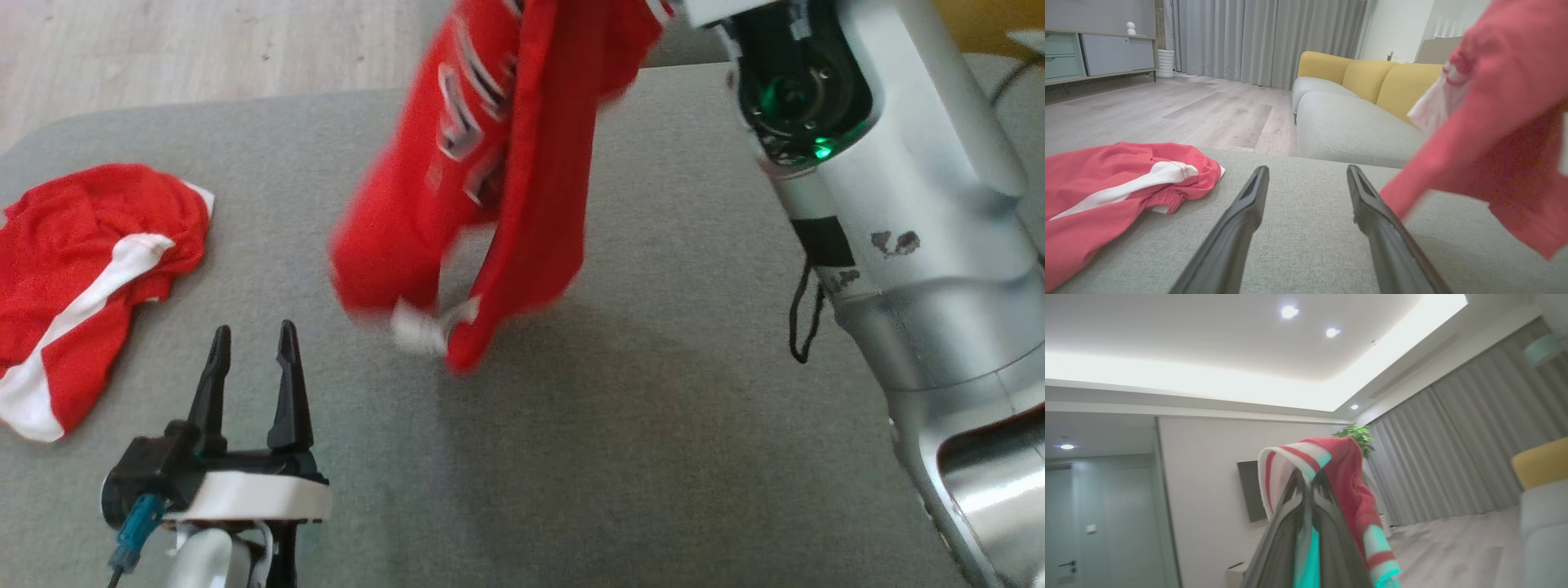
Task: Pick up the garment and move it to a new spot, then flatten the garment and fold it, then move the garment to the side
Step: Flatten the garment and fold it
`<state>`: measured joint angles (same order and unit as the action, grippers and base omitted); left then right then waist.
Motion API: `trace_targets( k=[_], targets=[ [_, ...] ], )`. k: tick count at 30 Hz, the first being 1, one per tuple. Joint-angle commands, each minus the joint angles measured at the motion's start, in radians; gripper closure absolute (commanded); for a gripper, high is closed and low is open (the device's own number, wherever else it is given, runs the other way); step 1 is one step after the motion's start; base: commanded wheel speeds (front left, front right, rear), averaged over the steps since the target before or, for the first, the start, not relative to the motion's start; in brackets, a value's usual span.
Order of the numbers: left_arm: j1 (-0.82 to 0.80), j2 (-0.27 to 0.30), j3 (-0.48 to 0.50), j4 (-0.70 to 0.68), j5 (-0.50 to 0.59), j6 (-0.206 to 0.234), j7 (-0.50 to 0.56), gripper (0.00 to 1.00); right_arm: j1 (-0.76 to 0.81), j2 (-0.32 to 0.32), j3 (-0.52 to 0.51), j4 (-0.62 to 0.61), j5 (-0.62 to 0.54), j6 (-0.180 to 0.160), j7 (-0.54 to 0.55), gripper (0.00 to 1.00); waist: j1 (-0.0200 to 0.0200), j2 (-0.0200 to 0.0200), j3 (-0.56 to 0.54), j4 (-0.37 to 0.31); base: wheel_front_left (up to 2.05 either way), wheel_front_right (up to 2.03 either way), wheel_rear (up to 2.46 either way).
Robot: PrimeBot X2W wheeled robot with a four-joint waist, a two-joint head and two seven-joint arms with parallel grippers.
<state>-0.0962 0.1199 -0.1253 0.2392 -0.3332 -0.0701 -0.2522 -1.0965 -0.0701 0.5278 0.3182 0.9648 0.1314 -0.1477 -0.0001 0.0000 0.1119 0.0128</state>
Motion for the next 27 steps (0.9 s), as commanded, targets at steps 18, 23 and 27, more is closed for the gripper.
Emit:
trace_targets(
  k=[18,23,27],
  targets=[
    [-0.013,0.01,0.068,-0.047,0.008,0.004,-0.01,0.0,0.683,-0.036,-0.385,-0.149,-0.336,-0.001,0.301,1.0,0.0001,0.0,0.009,-0.075,0.0,0.0,0.0],
    [-0.016,0.012,0.075,-0.05,0.009,0.0,-0.01,0.0,0.88,0.012,-0.48,-0.444,-0.307,-0.001,0.458,1.0,0.0001,0.0,0.02,-0.079,0.0,0.0,0.0],
    [-0.024,0.013,0.079,-0.052,0.011,-0.002,-0.01,0.0,0.969,0.019,-0.577,-0.541,-0.348,-0.001,0.52,1.0,0.0001,0.0,0.037,-0.081,0.0,0.0,0.0]
  ],
)
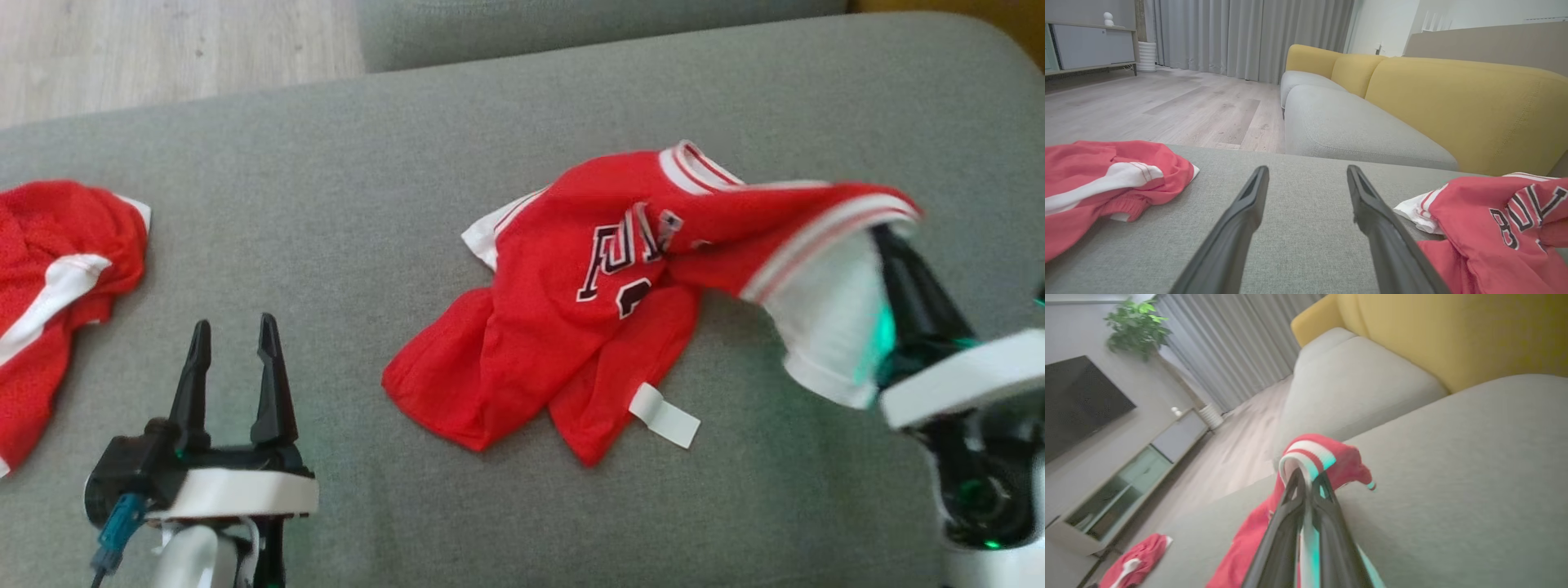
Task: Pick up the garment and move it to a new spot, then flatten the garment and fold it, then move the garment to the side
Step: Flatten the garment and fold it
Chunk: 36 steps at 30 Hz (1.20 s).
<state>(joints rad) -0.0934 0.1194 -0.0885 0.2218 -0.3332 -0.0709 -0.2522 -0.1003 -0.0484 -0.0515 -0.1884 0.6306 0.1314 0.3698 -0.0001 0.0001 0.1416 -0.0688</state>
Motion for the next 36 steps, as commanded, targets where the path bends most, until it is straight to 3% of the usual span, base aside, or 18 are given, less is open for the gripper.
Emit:
trace_targets(
  k=[1,6,7,8,9,14,19,23,29,36],
  targets=[
    [-0.031,0.013,0.041,-0.035,0.012,-0.002,-0.01,0.0,-0.025,-0.003,-0.025,-0.02,-0.027,-0.001,0.001,1.0,0.0001,-0.0001,0.013,0.002,0.0,0.0,0.0],
    [-0.061,0.012,0.027,-0.034,0.02,-0.011,-0.01,0.0,-0.114,-0.002,-0.11,0.173,-0.166,-0.001,-0.038,1.0,0.0001,-0.0001,0.046,0.018,0.0,0.0,0.0],
    [-0.071,0.013,0.02,-0.031,0.024,-0.015,-0.01,0.0,-0.176,-0.002,-0.121,0.263,-0.22,-0.001,-0.081,1.0,0.0001,-0.0001,0.058,0.027,0.0,0.0,0.0],
    [-0.075,0.013,0.017,-0.029,0.026,-0.016,-0.01,0.0,-0.205,-0.002,-0.117,0.308,-0.25,-0.001,-0.102,0.64,0.0001,-0.0001,0.062,0.032,0.0,0.0,0.0],
    [-0.079,0.013,0.014,-0.028,0.027,-0.018,-0.01,0.0,-0.23,-0.002,-0.114,0.354,-0.273,-0.001,-0.119,0.0,0.0001,-0.0001,0.066,0.037,0.0,0.0,0.0],
    [-0.084,0.013,0.0,-0.013,0.033,-0.024,-0.01,0.0,-0.32,-0.04,-0.086,0.527,-0.409,-0.001,-0.234,0.0,0.0001,-0.0001,0.061,0.06,0.0,0.0,0.0],
    [-0.073,0.01,-0.004,0.005,0.033,-0.027,-0.01,0.0,-0.319,-0.06,-0.094,0.578,-0.52,-0.001,-0.299,0.0,0.0001,-0.0001,0.025,0.067,0.0,0.0,0.0],
    [-0.045,0.007,0.003,0.017,0.029,-0.028,-0.01,0.0,-0.259,-0.038,-0.076,0.516,-0.559,-0.001,-0.355,0.0,0.0001,-0.0001,-0.026,0.059,0.0,0.0,0.0],
    [-0.003,0.002,0.012,0.019,0.029,-0.025,-0.01,0.0,-0.086,-0.02,0.048,0.347,-0.578,-0.001,-0.412,0.0,0.0001,-0.0001,-0.077,0.041,0.0,0.0,0.0],
    [0.032,0.001,0.007,0.007,0.045,-0.023,-0.01,0.0,0.066,-0.007,0.107,0.231,-0.563,-0.001,-0.398,0.0,0.0001,-0.0001,-0.081,0.028,0.0,0.0,0.0]
  ],
)
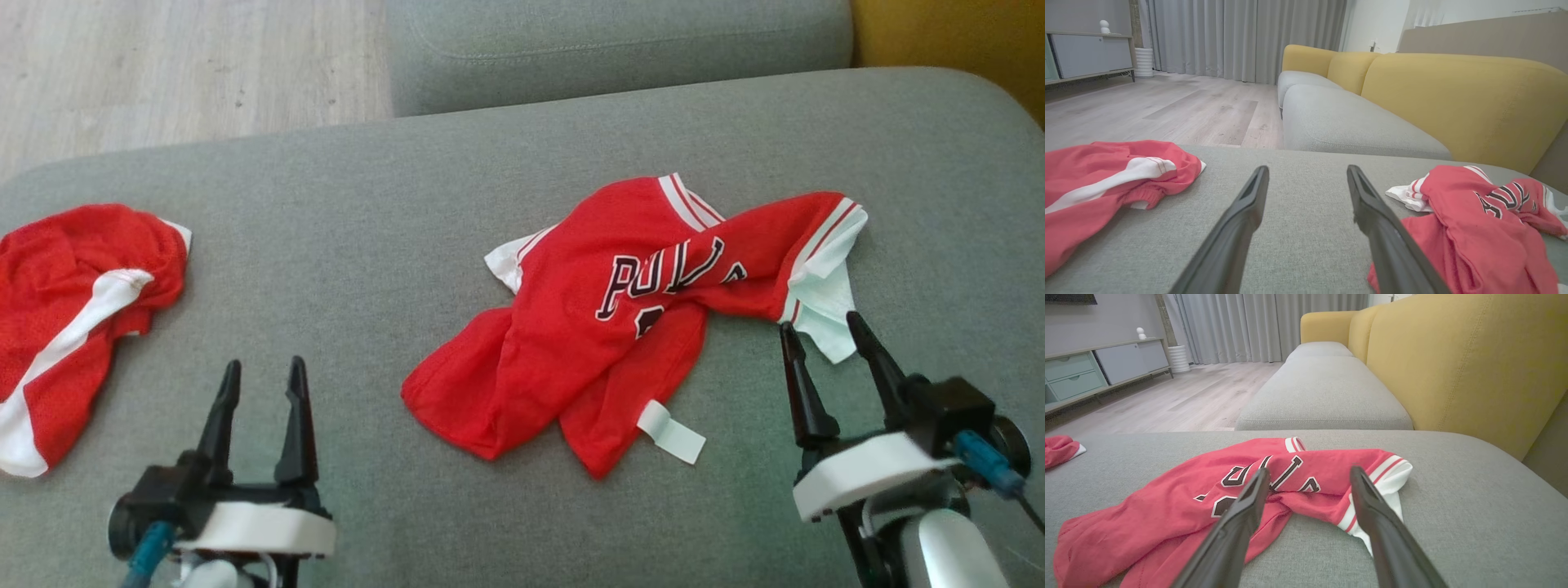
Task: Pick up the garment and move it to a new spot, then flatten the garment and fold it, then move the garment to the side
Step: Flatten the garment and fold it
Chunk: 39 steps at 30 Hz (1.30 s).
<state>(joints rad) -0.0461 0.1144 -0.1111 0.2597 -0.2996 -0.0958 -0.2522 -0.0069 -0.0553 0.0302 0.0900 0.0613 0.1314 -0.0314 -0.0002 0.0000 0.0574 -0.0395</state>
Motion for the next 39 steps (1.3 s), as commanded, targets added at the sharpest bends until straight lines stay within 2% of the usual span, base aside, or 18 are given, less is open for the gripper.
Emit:
trace_targets(
  k=[1,7,11,14,16,22,26,27,28,32,36,39],
  targets=[
    [-0.014,0.006,0.021,-0.031,0.015,0.0,-0.01,0.0,-0.019,0.001,0.024,-0.056,0.013,-0.001,0.009,0.0,0.0002,0.0,0.007,-0.003,0.0,0.0,0.0],
    [-0.048,-0.004,-0.114,-0.002,0.049,-0.022,0.03,0.0,-0.017,0.004,0.025,-0.096,0.022,-0.001,0.027,0.0,0.0002,0.0,0.041,-0.008,0.0,0.0,0.0],
    [-0.098,-0.012,-0.22,0.071,0.068,-0.03,0.086,0.0,-0.024,0.005,0.044,-0.097,0.038,-0.001,0.029,0.0,0.0002,0.0,0.067,-0.022,0.0,0.0,0.0],
    [-0.136,-0.023,-0.253,0.13,0.057,-0.031,0.114,0.0,-0.032,0.005,0.058,-0.09,0.053,-0.001,0.025,0.0,0.0002,0.0,0.085,-0.036,0.0,0.0,0.0],
    [-0.162,-0.023,-0.26,0.173,0.073,-0.009,0.135,0.0,-0.037,0.005,0.066,-0.086,0.06,-0.001,0.021,0.0,0.0002,0.0,0.094,-0.045,0.0,0.0,0.0],
    [-0.22,-0.031,-0.254,0.283,0.113,0.1,0.196,0.0,-0.05,0.005,0.075,-0.077,0.076,-0.001,0.011,0.0,0.0002,0.0,0.117,-0.066,0.0,0.0,0.0],
    [-0.237,-0.035,-0.266,0.341,0.112,0.106,0.255,0.0,-0.055,0.005,0.075,-0.075,0.082,-0.001,0.007,0.0,0.0002,0.0,0.123,-0.072,0.0,0.0,0.0],
    [-0.24,-0.037,-0.273,0.356,0.108,0.098,0.275,0.68,-0.057,0.005,0.074,-0.075,0.084,-0.001,0.006,0.0,0.0002,0.0,0.124,-0.073,0.0,0.0,0.0],
    [-0.242,-0.039,-0.276,0.364,0.102,0.092,0.288,1.0,-0.058,0.005,0.074,-0.074,0.084,-0.001,0.006,0.0,0.0002,0.0,0.124,-0.073,0.0,0.0,0.0],
    [-0.242,-0.048,-0.252,0.314,0.047,0.081,0.243,1.0,-0.057,0.005,0.067,-0.077,0.088,-0.001,0.004,0.0,0.0002,0.0,0.122,-0.061,0.0,0.0,0.0],
    [-0.257,-0.05,-0.188,0.187,-0.034,0.066,0.172,1.0,-0.055,0.005,0.071,-0.082,0.098,-0.001,0.003,0.0,0.0002,0.0,0.117,-0.044,0.0,0.0,0.0],
    [-0.303,-0.029,-0.148,0.096,-0.076,0.042,0.164,1.0,-0.059,0.005,0.076,-0.085,0.108,-0.001,0.001,0.0,0.0002,0.0,0.121,-0.04,0.0,0.0,0.0]
  ],
)
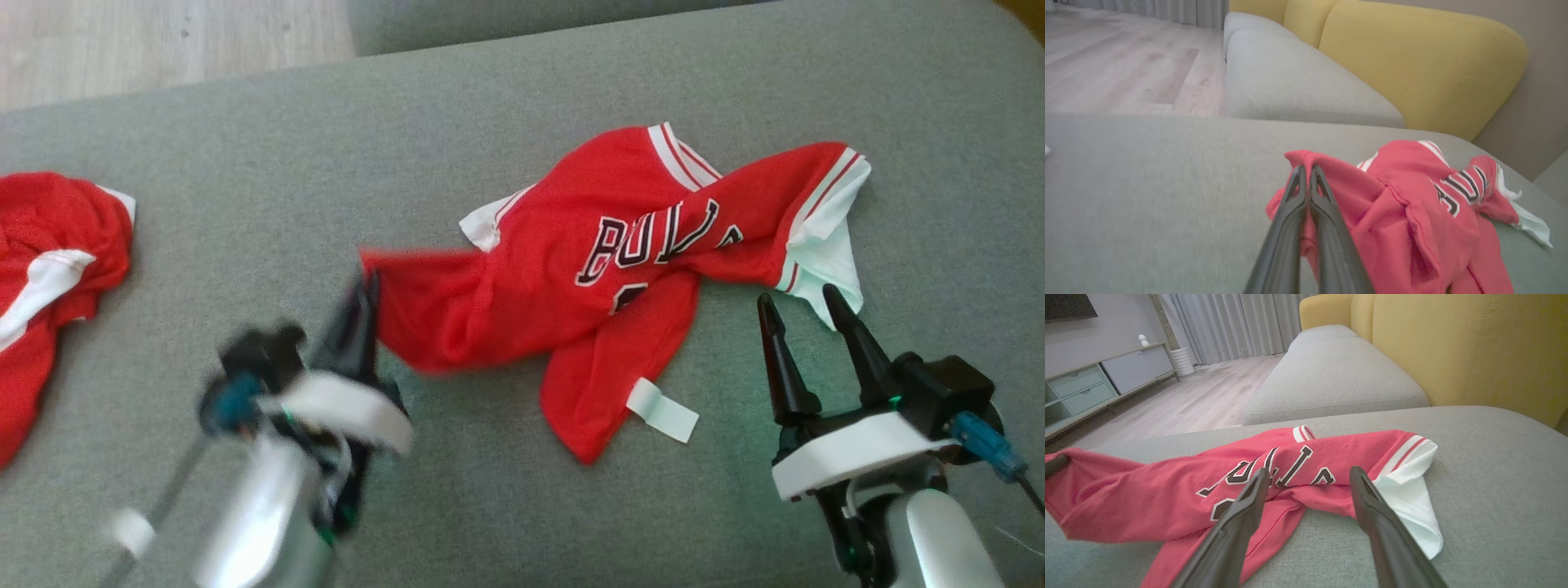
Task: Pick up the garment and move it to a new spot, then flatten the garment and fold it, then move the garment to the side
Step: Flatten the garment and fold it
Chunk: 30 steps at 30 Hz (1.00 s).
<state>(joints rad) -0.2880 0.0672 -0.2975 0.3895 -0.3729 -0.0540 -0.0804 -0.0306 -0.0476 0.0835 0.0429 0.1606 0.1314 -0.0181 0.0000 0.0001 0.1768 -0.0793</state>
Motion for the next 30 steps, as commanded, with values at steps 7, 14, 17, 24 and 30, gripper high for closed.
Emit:
trace_targets(
  k=[7,14,17,24,30],
  targets=[
    [-0.335,0.185,0.046,-0.035,0.035,-0.052,0.079,1.0,-0.082,-0.003,0.079,-0.029,0.037,-0.001,-0.036,0.0,0.0,-0.0001,0.069,-0.062,0.0,0.0,0.0],
    [-0.586,0.315,0.041,0.062,0.098,-0.064,0.101,1.0,-0.127,-0.003,0.119,0.029,0.081,-0.001,-0.09,0.0,0.0,-0.0001,0.14,-0.16,0.0,0.0,0.0],
    [-0.634,0.342,0.023,0.106,0.113,-0.067,0.121,1.0,-0.144,-0.003,0.133,0.051,0.095,-0.001,-0.112,0.0,0.0,-0.0001,0.164,-0.19,0.0,0.0,0.0],
    [-0.613,0.326,0.031,0.222,0.1,-0.039,0.053,0.0,-0.177,-0.003,0.122,0.082,0.096,-0.001,-0.139,0.0,0.0,-0.0001,0.164,-0.187,0.0,0.0,0.0],
    [-0.532,0.258,0.039,0.258,0.039,-0.045,-0.016,0.0,-0.172,-0.003,0.087,0.08,0.07,-0.001,-0.126,0.0,0.0,-0.0001,0.12,-0.133,0.0,0.0,0.0]
  ],
)
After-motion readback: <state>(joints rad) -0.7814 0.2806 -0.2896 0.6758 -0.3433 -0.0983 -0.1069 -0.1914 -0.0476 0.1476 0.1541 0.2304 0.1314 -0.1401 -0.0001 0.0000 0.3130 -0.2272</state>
